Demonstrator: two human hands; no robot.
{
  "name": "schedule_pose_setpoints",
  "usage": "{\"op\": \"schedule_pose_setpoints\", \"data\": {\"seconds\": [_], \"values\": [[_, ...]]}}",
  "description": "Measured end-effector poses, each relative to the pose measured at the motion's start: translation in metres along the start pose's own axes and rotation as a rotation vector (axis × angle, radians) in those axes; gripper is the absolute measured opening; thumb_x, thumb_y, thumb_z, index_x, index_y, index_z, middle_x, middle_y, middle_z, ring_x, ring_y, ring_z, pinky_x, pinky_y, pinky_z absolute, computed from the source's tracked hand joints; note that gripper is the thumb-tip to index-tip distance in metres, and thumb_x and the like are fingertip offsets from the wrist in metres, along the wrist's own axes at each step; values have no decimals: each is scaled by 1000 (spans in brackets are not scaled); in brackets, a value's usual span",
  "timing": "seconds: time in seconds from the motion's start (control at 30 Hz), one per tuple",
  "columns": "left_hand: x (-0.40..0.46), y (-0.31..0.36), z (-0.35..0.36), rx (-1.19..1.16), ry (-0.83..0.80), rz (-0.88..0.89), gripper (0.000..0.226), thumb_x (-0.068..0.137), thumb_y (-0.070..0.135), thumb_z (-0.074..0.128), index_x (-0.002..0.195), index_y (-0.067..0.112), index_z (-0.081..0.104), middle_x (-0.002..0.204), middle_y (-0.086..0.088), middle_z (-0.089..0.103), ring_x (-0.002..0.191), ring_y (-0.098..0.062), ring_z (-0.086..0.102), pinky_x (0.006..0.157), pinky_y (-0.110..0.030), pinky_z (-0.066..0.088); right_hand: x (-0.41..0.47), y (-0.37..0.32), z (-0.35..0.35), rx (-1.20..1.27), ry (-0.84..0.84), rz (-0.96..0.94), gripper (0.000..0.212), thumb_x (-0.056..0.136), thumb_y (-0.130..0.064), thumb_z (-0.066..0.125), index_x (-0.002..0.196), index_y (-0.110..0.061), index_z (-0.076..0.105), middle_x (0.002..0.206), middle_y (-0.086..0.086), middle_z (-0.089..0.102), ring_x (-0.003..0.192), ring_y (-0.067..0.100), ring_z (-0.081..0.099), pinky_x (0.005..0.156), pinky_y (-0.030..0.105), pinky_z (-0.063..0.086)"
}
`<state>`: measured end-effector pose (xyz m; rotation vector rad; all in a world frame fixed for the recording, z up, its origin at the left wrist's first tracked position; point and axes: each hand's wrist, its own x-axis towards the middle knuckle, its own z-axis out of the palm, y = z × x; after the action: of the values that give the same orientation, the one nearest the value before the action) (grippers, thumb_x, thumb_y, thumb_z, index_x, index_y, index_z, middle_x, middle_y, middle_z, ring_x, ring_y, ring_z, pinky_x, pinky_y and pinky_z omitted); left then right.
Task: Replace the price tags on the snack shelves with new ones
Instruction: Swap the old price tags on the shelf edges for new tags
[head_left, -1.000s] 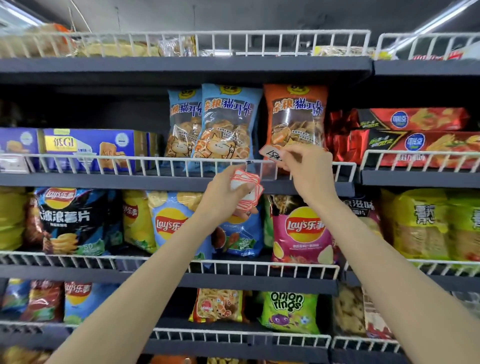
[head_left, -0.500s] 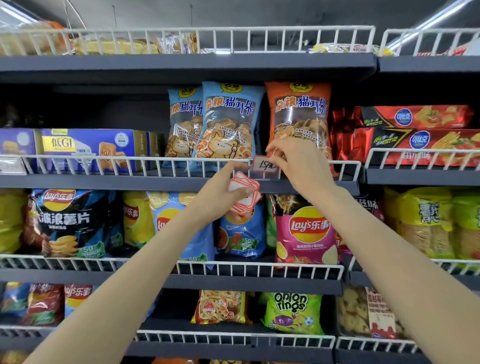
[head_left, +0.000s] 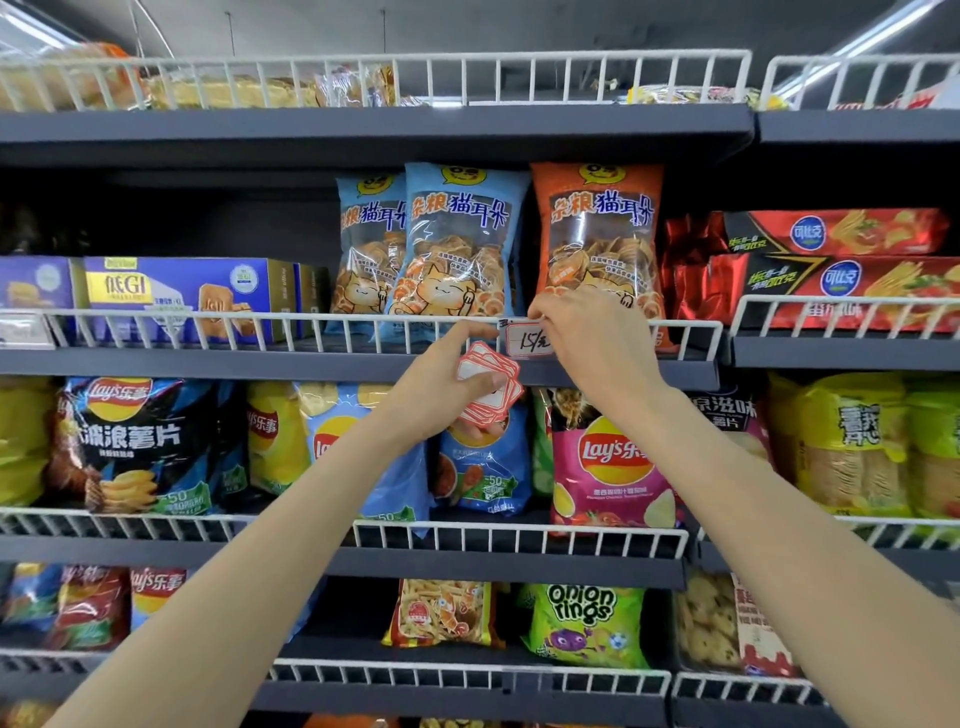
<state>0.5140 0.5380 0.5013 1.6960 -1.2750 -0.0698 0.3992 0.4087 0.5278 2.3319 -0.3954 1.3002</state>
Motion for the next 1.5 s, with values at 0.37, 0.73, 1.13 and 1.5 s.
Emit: {"op": "schedule_pose_setpoints", "data": {"seconds": [0.37,0.73,1.13,1.5], "values": [[-1,0,-1,-9,-6,-4,40,89,21,61,120,38,42,111,-8,61,82,-31,69,77,-55,54,-5,-3,7,24,-3,65,15,88,-8,58,99,-17,60,93,0,59,91,18,51,49,30,43],[1,1,-1,7,-5,-10,40,89,22,61,119,39,42,114,-8,60,80,-31,69,75,-53,55,-7,-2,7,68,37,48,16,85,-7,63,99,-15,65,97,0,58,91,17,52,48,29,46],[1,1,1,-9,3,-2,43,89,22,61,125,35,41,117,-7,60,86,-33,68,79,-54,54,-12,-5,7,122,65,55,21,83,-4,61,102,-10,68,96,6,57,92,21,53,43,25,40],[-1,5,6,21,86,60,31,91,23,58,118,33,48,116,-9,59,78,-31,68,66,-46,58,-14,-6,1,127,-5,72,25,90,-10,53,113,-13,62,108,1,56,101,18,48,53,27,39]]}}
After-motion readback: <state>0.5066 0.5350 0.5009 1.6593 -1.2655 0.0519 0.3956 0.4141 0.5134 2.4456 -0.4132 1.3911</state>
